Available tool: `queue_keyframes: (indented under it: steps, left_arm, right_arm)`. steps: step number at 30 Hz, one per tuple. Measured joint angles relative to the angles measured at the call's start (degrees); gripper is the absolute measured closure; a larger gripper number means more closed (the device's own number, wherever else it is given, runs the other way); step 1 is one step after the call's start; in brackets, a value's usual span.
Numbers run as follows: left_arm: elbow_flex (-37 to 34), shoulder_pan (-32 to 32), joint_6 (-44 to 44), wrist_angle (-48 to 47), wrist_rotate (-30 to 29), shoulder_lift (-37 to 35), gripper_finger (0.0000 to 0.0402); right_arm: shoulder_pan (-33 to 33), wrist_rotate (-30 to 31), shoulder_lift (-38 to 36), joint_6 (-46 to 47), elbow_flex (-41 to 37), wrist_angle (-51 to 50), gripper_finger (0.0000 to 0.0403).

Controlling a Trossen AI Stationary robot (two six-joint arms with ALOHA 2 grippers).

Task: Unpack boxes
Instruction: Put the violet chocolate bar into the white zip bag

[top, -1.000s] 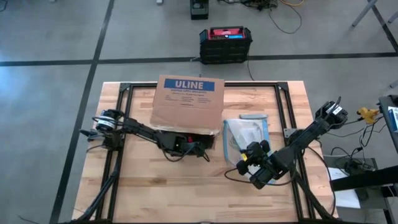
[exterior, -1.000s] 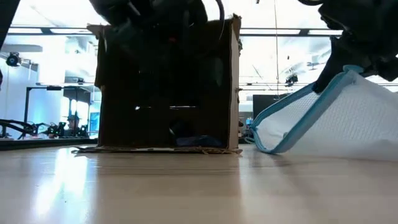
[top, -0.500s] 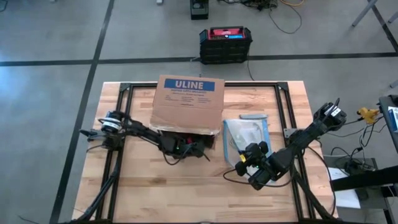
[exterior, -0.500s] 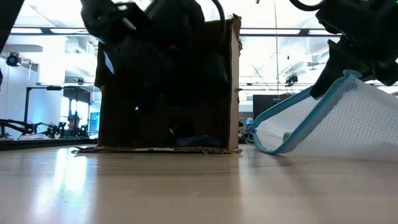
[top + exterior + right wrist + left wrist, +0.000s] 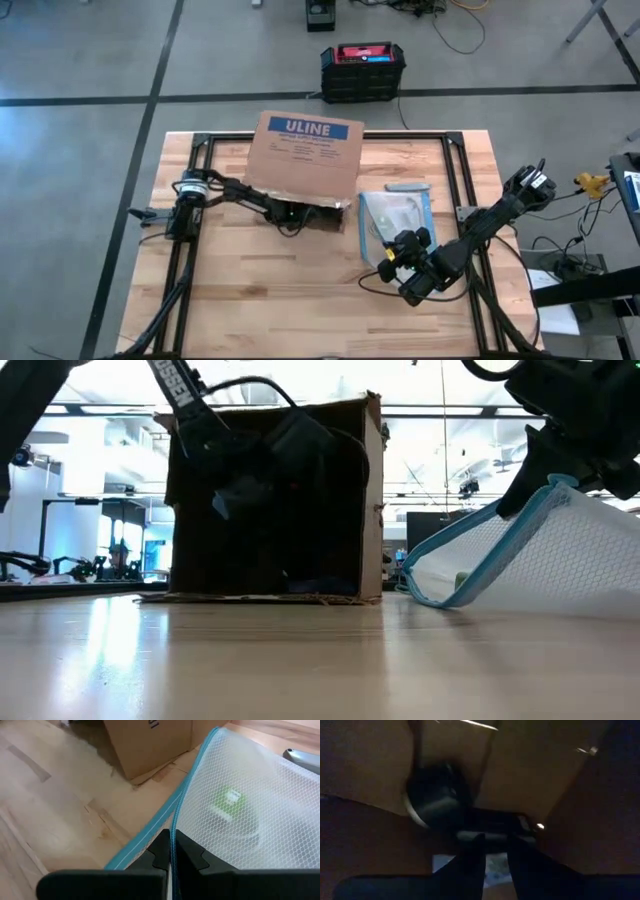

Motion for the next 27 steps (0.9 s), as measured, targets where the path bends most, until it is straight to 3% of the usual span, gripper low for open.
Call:
queue_keyframes:
  steps: [10, 13, 21, 27]
  left_arm:
    - [1.5, 1.5, -2.2, 0.4, 3.9, 5.1, 0.0339]
    - [2.5, 0.6, -2.6, 5.0, 3.9, 7.6, 0.0339]
    - [10.1, -0.2, 14.4, 7.6, 2.9, 12.1, 0.0339]
    - [17.4, 0.3, 17.5, 0.8, -2.6, 11.9, 0.0339]
  right_arm:
    - [-0.1, 1.3, 0.0, -0.9, 0.0, 0.2, 0.0403]
    - [-0.1, 2.0, 0.0, -1.2, 0.0, 0.3, 0.0403]
    - [-0.1, 2.0, 0.0, -2.9, 0.0, 1.3, 0.0403]
    - [-0.1, 2.0, 0.0, -3.7, 0.0, 1.9, 0.0403]
